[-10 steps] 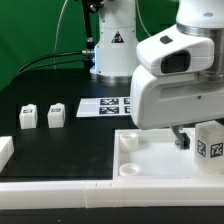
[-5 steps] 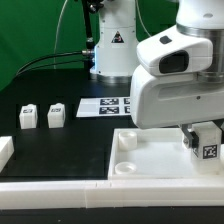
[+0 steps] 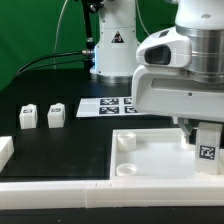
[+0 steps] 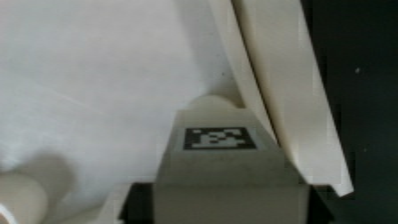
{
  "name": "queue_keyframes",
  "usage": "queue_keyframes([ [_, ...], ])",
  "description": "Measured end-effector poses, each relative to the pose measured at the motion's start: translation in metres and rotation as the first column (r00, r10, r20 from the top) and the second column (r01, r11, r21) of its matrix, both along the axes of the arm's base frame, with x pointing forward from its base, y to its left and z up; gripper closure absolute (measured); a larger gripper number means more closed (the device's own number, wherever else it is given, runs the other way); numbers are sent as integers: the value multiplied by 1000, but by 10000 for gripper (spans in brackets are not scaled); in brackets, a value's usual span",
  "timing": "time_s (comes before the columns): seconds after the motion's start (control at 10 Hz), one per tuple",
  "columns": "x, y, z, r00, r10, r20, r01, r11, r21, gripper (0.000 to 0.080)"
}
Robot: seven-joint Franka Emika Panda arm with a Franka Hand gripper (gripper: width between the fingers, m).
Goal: Assemble one leg
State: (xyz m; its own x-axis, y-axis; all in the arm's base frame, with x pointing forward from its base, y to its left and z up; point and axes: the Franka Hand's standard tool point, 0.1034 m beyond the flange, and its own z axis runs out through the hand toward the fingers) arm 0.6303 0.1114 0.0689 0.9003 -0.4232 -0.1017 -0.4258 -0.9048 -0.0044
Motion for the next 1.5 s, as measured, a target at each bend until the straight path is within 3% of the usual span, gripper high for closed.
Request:
queue_keyframes([
  [0.3, -1, 5, 0, 952, -307, -9, 306, 952, -30, 508],
  [0.6, 0, 5, 0, 795, -606, -3, 605, 794, -61, 508],
  [0.7, 1, 4, 0, 702, -712, -8, 710, 701, -66, 508],
  [0.9, 1, 4, 0, 610, -792, -11, 790, 609, -73, 507],
  [1.0, 2, 4, 0, 497, -868, -13, 864, 496, -83, 507],
  [1.1, 2, 3, 0, 479, -878, -12, 874, 478, -84, 507],
  [1.3, 1, 4, 0, 536, -844, -15, 841, 536, -79, 507],
  [1.5, 1, 5, 0, 627, -779, -18, 776, 627, -68, 193],
])
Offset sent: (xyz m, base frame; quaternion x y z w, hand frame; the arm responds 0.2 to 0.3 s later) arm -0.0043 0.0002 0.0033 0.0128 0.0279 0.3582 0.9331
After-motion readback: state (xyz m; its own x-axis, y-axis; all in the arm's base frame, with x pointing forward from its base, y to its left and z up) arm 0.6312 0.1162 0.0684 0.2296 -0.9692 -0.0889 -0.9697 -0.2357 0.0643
